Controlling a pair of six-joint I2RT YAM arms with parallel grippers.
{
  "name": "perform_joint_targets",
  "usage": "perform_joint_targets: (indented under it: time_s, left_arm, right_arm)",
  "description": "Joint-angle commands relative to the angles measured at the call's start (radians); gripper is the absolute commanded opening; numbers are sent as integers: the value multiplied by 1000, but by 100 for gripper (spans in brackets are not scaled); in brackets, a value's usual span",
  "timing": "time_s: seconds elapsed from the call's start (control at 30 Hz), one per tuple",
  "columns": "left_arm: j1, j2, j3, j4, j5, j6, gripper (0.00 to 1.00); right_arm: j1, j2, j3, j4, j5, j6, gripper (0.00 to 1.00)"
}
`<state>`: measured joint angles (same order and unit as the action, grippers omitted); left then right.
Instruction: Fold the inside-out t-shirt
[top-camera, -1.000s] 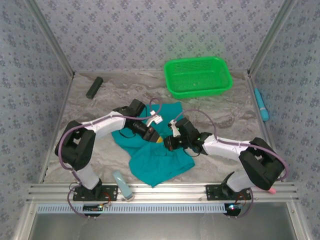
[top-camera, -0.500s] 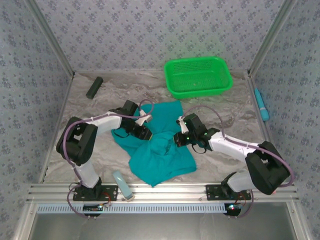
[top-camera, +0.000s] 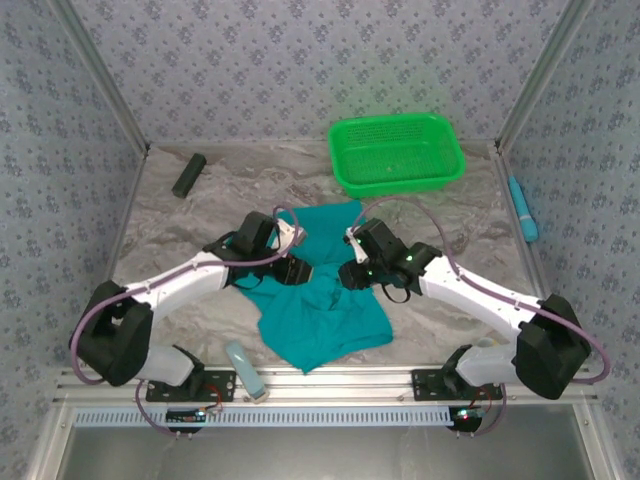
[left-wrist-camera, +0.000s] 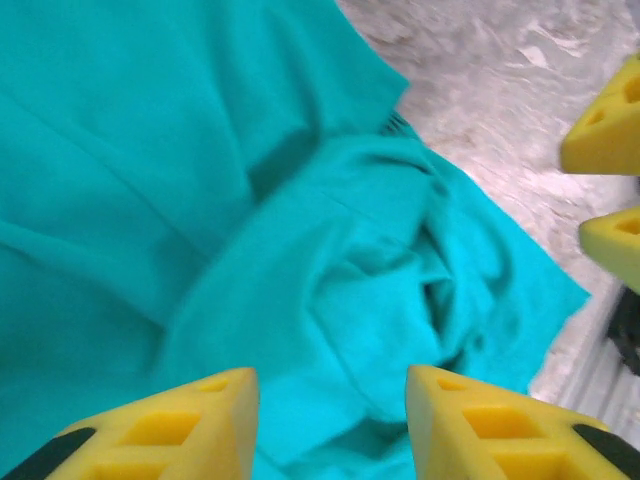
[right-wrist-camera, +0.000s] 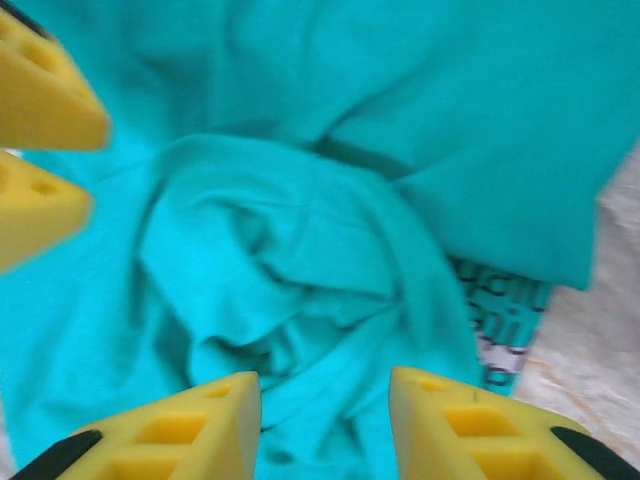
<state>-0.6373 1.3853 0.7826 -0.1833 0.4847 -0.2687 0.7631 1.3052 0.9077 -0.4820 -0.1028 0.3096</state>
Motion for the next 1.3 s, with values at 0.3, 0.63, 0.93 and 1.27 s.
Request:
perform_joint_targets:
  time_s: [0.3,0.63,0.93,1.27]
  left_arm:
    - [-128,104,-88,320,35,-322,46]
    - [-120,201,-6,170,-179,-267,8]
    - [-50,105,-108,117,-135,-122,0]
    - [-49,103,-136,266,72,-234,15]
  right_arm:
    - [52,235,-8,145,-15,-110,37]
    - [-59,156,-139,253,-77,-6,0]
    - [-292,154,-295,382,-430,-10,0]
    - [-191,-4,-146,138,-233,-130,34]
